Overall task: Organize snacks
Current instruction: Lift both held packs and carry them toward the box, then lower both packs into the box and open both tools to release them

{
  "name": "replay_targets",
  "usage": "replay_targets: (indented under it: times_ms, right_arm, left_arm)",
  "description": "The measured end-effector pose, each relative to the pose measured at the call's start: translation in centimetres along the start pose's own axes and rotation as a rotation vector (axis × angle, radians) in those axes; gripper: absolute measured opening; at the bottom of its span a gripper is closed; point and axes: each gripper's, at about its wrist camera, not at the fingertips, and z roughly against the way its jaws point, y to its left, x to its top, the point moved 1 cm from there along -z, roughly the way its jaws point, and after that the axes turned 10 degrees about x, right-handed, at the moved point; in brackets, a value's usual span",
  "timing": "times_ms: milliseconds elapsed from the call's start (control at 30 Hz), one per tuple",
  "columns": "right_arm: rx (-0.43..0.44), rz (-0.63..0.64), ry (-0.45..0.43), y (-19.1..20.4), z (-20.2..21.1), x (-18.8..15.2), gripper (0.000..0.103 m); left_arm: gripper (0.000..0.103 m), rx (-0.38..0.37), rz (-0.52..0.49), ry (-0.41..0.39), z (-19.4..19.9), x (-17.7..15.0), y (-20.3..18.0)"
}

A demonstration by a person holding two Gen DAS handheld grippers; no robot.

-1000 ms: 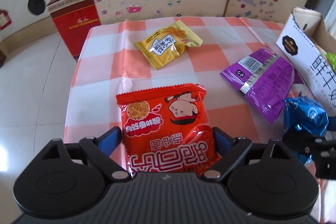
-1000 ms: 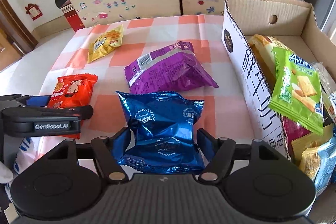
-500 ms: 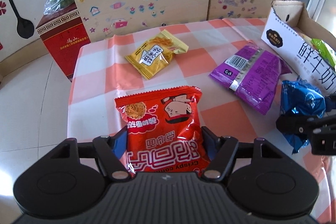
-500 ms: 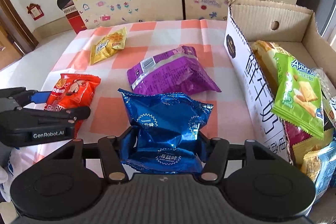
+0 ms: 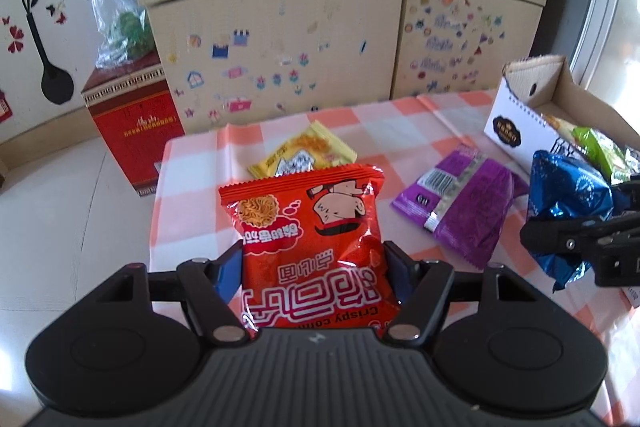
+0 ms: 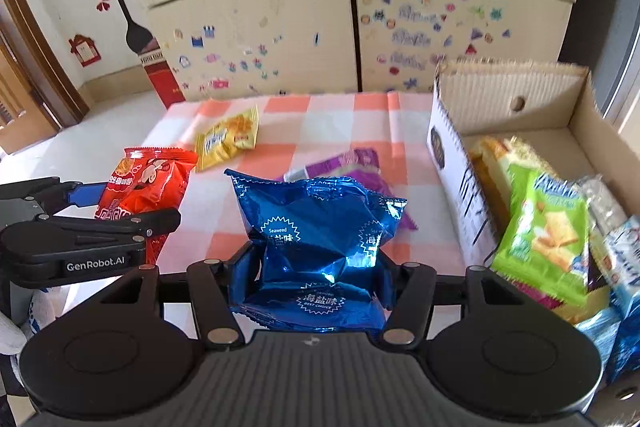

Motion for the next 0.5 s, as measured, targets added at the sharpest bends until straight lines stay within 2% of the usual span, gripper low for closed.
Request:
replay_targets:
  times_ms: [267, 500]
  right_arm:
    - [-0.023, 0.025, -0.096, -0.1, 2.7, 1.4, 0.065]
    - [-0.056, -0.008, -0.195, -2.0, 5.9, 3.1, 0.065]
  left_arm:
    - [0.07, 0.032, 0.0, -0.123, 1.8, 1.1, -0.8]
    - [0.07, -0.028, 0.006, -0.161, 2.5, 2.0, -3.1]
